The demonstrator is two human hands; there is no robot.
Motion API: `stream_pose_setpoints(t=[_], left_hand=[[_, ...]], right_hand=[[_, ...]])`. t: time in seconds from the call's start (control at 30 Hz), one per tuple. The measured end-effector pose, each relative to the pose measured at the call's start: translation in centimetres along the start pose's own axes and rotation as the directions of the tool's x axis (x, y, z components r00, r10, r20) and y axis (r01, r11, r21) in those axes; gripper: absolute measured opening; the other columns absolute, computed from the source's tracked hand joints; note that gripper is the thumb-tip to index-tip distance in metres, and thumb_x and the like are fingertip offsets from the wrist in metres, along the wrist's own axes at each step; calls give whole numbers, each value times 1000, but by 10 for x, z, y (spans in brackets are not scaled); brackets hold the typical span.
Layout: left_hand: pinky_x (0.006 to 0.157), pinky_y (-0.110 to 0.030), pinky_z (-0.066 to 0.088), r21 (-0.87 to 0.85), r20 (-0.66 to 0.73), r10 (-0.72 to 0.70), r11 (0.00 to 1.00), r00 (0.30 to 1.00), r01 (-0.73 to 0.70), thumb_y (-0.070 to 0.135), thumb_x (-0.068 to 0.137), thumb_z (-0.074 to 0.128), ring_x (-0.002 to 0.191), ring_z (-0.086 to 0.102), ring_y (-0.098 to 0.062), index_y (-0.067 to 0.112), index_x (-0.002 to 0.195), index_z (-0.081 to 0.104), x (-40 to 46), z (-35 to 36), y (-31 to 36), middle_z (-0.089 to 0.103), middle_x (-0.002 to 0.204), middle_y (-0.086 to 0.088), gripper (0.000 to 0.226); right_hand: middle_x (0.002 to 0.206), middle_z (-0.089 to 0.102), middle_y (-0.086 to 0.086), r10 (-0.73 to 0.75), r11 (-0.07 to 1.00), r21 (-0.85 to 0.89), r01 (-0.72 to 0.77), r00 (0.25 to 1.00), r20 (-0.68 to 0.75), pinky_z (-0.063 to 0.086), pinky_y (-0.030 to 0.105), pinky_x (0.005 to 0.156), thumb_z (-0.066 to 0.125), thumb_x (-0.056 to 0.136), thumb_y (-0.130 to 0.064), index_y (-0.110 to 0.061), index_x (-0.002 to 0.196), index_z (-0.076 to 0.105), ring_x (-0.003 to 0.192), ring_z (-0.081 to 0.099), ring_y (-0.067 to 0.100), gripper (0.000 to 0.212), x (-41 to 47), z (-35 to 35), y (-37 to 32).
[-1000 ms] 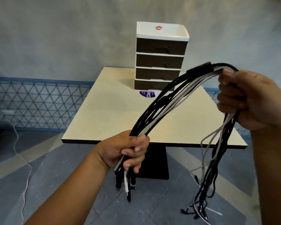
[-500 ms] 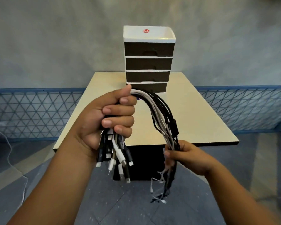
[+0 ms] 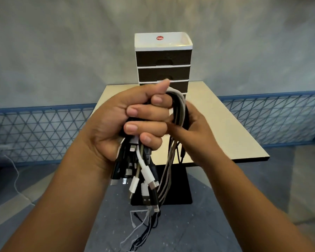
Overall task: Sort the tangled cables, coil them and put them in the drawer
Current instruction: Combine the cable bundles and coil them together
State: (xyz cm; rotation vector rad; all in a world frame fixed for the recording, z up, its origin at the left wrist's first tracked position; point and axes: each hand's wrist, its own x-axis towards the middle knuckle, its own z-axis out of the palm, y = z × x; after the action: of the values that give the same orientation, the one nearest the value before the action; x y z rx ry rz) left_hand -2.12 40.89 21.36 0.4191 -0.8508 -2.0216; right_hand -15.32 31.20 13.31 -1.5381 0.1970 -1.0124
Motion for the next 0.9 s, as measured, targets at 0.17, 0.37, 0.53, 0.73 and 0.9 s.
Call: stream_pose_setpoints(t=[0.17, 0.37, 0.53, 0.73, 0.9], left_hand=[[54, -22, 38, -96, 1, 203, 975, 979, -202, 40, 105, 30, 41, 33, -8, 16, 79, 41, -19, -11, 21, 32, 47, 10, 36], [58, -21, 45, -145, -246, 462, 851, 852, -504, 37, 105, 39, 42, 47, -11, 14, 78, 49, -43, -59, 35, 47, 46, 1, 36], [48, -16, 47, 64, -515, 618, 718, 593, -693, 38, 101, 46, 37, 43, -4, 19, 71, 49, -32, -83, 22, 41, 41, 8, 36], [50, -16, 46, 110, -499, 692, 647, 521, -754, 39, 101, 47, 38, 43, -4, 19, 71, 50, -39, -87, 35, 41, 42, 9, 36], [52, -18, 43, 416, -554, 750, 625, 361, -660, 42, 99, 51, 41, 39, -3, 22, 72, 50, -33, -90, 25, 37, 45, 10, 34]], right_hand=[[52, 52, 6, 378, 923, 25, -384, 917, 125, 52, 37, 63, 71, 85, -15, -12, 76, 56, 51, 62, 26, 18, -34, 3, 72], [61, 56, 0, 518, 855, -106, -508, 833, 192, 47, 41, 70, 58, 97, -34, -25, 82, 51, 62, 62, 25, 19, -83, 4, 116], [72, 56, -2, 596, 783, -354, -512, 780, 191, 48, 23, 62, 65, 94, -20, -11, 91, 51, 69, 66, 21, 16, -89, 6, 120], [67, 59, -1, 753, 628, -477, -615, 634, 174, 53, 40, 77, 58, 97, -36, -5, 95, 53, 70, 67, 21, 32, -114, -10, 133], [69, 44, -4, 693, 509, -762, -400, 716, 87, 36, 31, 62, 46, 102, -42, -16, 84, 47, 60, 43, 9, 31, -105, -4, 118]])
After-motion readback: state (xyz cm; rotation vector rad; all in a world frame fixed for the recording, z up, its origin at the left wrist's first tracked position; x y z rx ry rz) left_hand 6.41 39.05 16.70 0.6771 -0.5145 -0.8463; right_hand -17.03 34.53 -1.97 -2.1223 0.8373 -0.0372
